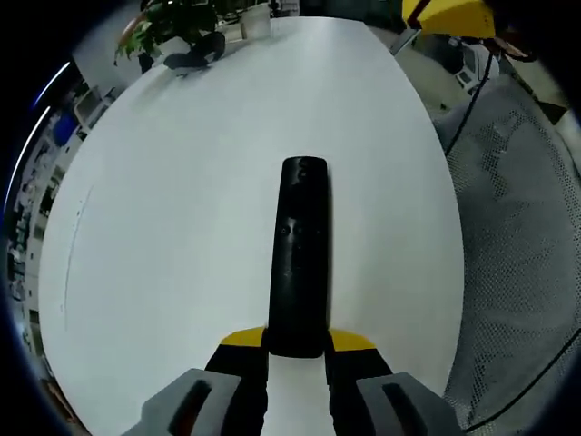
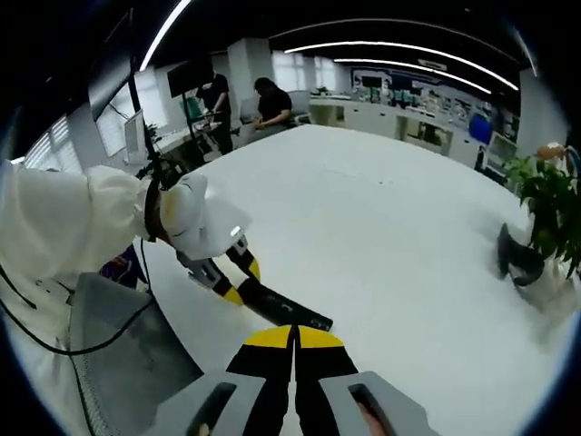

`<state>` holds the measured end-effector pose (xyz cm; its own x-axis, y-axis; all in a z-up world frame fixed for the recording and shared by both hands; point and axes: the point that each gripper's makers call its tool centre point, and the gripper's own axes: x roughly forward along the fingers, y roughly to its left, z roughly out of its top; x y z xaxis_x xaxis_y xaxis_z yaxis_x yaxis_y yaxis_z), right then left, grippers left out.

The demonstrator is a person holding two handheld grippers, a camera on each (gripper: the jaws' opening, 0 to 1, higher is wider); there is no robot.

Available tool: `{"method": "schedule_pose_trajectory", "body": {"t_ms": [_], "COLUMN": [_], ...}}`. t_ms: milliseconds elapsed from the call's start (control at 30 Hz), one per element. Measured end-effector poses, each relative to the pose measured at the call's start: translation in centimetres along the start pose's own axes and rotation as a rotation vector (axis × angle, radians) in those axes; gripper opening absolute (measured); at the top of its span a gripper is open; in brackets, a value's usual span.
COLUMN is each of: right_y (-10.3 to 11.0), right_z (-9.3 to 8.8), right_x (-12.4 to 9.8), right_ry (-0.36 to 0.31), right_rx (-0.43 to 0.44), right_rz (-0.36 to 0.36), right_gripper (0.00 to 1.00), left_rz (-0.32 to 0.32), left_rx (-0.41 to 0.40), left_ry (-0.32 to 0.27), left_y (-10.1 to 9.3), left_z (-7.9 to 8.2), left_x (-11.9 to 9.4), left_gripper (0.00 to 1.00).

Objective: Press the specified remote control buttons in sequence, fully releasing each button before pressing the next.

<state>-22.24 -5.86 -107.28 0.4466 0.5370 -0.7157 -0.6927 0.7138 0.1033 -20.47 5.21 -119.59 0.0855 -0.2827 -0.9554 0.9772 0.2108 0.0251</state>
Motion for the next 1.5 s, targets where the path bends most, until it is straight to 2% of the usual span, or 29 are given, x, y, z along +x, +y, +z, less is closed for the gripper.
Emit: {"method": "schedule_pose_trajectory", "body": {"t_ms": [367, 967, 1167, 1300, 1400, 1500], "right_y": [0.1, 0.0, -0.2, -0.2, -0.4, -0.4], "right_z": [-3.0, -7.2, -8.6, -8.6, -9.1, -8.7], "right_x": [3.1, 5.5, 6.3, 6.5, 6.8, 6.9], "right_ry": [0.128, 0.270, 0.325, 0.328, 0.355, 0.341], "right_rx": [-0.075, -0.131, -0.167, -0.190, -0.212, -0.208], "right_rz": [0.058, 0.137, 0.142, 0.142, 0.138, 0.141], "right_gripper": [0.00, 0.00, 0.00, 0.00, 0.00, 0.00], "left_rz": [-0.010, -0.030, -0.035, -0.037, -0.041, -0.046], "left_rx": [0.015, 0.066, 0.065, 0.073, 0.080, 0.089], "left_ry": [-0.013, 0.006, -0.001, 0.005, 0.019, 0.032], "left_y": [-2.0, -4.4, -4.4, -4.4, -4.4, -4.4], "left_z": [0.0, -0.1, -0.1, -0.1, -0.1, -0.1], "left_x": [-0.1, -0.2, -0.2, -0.1, -0.1, -0.1], "left_gripper": [0.21, 0.21, 0.22, 0.22, 0.22, 0.22]}}
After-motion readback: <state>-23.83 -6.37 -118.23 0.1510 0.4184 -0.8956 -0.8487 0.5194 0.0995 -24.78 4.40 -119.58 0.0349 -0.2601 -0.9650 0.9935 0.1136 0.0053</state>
